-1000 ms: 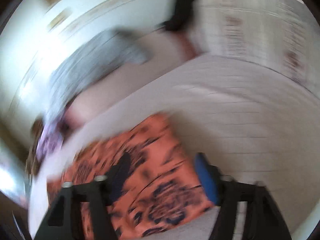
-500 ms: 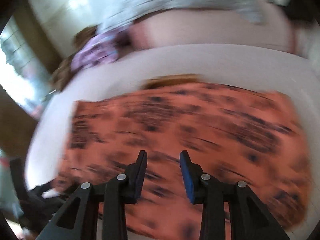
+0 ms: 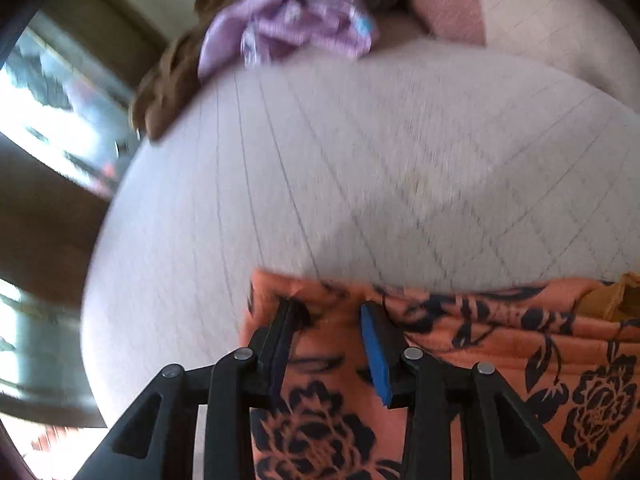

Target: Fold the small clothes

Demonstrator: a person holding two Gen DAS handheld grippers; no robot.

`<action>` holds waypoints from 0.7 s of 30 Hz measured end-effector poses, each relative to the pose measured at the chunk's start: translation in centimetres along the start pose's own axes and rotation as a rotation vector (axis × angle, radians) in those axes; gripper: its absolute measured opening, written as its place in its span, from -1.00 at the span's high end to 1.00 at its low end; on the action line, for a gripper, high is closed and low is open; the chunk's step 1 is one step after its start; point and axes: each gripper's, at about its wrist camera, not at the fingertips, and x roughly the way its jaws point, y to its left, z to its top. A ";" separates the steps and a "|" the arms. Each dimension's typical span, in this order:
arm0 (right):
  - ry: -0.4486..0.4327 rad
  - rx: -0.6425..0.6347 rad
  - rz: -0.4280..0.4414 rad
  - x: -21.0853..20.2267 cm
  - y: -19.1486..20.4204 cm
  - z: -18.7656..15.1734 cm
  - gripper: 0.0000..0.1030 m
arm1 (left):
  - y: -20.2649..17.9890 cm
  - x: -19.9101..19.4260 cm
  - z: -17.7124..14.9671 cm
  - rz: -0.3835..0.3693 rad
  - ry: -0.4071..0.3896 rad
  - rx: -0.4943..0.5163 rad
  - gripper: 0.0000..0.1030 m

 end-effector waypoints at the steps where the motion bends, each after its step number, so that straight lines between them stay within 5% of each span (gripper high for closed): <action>1: -0.033 0.028 0.003 -1.0 -0.3 -0.3 0.24 | -0.2 -0.1 0.1 0.005 -0.007 0.009 -1.00; 9: -0.128 0.052 -0.071 -10.6 -6.2 -7.8 0.24 | -2.9 -3.0 -0.1 -0.023 -0.125 0.055 -1.00; 14: -0.155 0.107 -0.214 -17.2 -12.5 -13.7 0.24 | -5.1 -4.1 -0.9 -0.044 -0.158 0.098 -1.00; 21: -0.148 0.232 -0.273 -18.9 -18.4 -18.1 0.24 | -6.6 -3.7 -1.6 -0.030 -0.152 0.126 -1.00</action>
